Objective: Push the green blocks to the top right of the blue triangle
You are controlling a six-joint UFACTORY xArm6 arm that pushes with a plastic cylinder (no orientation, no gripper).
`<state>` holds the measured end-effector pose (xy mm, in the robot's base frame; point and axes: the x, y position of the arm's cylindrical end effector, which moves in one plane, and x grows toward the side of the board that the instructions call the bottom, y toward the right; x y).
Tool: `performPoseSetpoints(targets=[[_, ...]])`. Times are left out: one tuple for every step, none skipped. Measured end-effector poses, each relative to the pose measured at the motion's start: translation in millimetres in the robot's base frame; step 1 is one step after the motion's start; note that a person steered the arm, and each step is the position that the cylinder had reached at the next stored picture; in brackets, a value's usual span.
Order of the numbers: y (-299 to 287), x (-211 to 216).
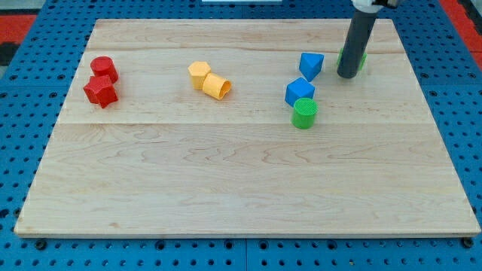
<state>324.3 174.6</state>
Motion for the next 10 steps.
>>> performPoseSetpoints(targets=[[0.2,-36.6],[16.2,-26.2],[13.4,72.5],[-18.1,169.0],[-117.9,181.4],[-132.3,163.2],[-139.6,140.3],[-115.0,125.4],[-52.0,126.0],[-30.0,88.6]])
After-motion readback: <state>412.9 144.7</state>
